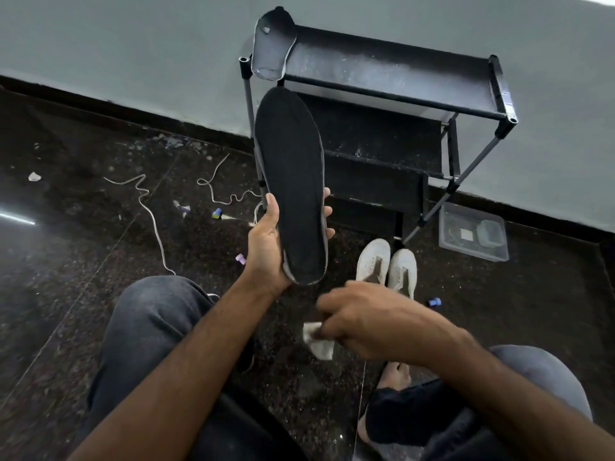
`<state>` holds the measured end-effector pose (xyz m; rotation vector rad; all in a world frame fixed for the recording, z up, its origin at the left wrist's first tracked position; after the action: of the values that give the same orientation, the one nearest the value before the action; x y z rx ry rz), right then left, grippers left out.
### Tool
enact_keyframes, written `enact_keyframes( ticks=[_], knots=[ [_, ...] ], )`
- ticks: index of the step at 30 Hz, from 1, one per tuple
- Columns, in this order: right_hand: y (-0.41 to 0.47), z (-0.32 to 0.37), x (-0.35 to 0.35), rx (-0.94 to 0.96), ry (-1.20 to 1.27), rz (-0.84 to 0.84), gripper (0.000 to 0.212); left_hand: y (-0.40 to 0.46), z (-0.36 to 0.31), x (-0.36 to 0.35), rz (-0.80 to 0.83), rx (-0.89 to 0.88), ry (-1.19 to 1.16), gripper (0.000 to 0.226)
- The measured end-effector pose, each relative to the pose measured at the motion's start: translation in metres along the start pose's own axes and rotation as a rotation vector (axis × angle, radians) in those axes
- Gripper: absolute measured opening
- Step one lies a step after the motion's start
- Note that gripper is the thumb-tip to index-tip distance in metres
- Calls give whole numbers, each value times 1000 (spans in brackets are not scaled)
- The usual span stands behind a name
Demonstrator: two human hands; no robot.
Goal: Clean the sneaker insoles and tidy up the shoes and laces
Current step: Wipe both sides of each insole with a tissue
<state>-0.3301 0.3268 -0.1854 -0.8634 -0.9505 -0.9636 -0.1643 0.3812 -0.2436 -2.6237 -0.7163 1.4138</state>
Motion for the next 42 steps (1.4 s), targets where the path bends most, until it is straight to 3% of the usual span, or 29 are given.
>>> enact_keyframes(
  ticks=[1, 3, 5, 7, 10, 13, 14, 15, 17, 20, 22, 25, 28, 29, 30, 32, 34, 36, 39, 42],
  knots=[
    [-6, -4, 10, -55, 108, -62, 18, 1, 1, -1, -2, 3, 5, 72],
    [-12, -15, 32, -183, 236, -369, 15, 0, 3, -4, 0, 34, -15, 74],
    [-7, -23, 42, -287, 222, -708, 16, 1, 4, -5, 13, 64, -54, 75],
    [10, -25, 35, -400, 107, -829, 20, 0, 4, -4, 23, 73, -40, 77],
    [27, -11, 7, -315, -78, -617, 14, -1, 4, -3, -13, 47, 40, 75],
    [15, 5, 1, -135, -80, 0, 18, -1, 1, -1, -35, 9, 30, 71],
    [6, 8, 6, -146, -45, 110, 23, 0, 0, -1, -32, -3, 21, 71],
    [-1, 7, 14, -195, 8, 131, 26, 0, 0, -2, -36, -5, 29, 71],
    [-9, 1, 37, -302, 114, -5, 23, 0, 2, -2, -37, 18, 45, 73],
    [2, -13, 53, -360, 131, -432, 18, -1, 5, -6, 29, 100, -1, 77],
    [20, -15, 44, -399, 14, -615, 21, -2, 3, -6, 41, 123, -42, 76],
    [36, 0, 8, -325, -140, -456, 24, -2, 5, -2, 10, 81, 74, 74],
    [18, 6, 16, -145, -15, 30, 25, -2, 7, 2, -2, 72, 123, 72],
    [11, 4, 26, -147, 75, 101, 25, -1, 8, 1, 9, 71, 120, 72],
    [7, -1, 37, -173, 155, 65, 23, 0, 8, 0, 11, 75, 118, 73],
    [3, -17, 57, -278, 200, -218, 18, -2, 9, -6, -10, 111, 80, 72],
    [12, -34, 62, -394, 62, -511, 18, -4, 11, -9, -16, 131, 67, 69],
    [29, -42, 53, -473, -98, -630, 23, -5, 11, -10, -17, 142, 101, 68],
    [42, -26, 16, -334, -226, -505, 33, -5, 9, -6, -2, 127, 104, 70],
    [16, -7, 10, -117, -18, -8, 23, -1, 10, 1, 6, 73, 156, 71]
  ],
)
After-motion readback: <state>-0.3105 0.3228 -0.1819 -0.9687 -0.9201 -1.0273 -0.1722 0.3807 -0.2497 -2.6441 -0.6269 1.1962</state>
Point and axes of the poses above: each hand's wrist, its own y-axis towards the middle knuckle, its own x-axis out of the back of the hand, z = x × y, the point moved 1 cm from there along y, towards the middle knuckle, and after that the axes turned 6 degrees about x, right-handed, at the moved point
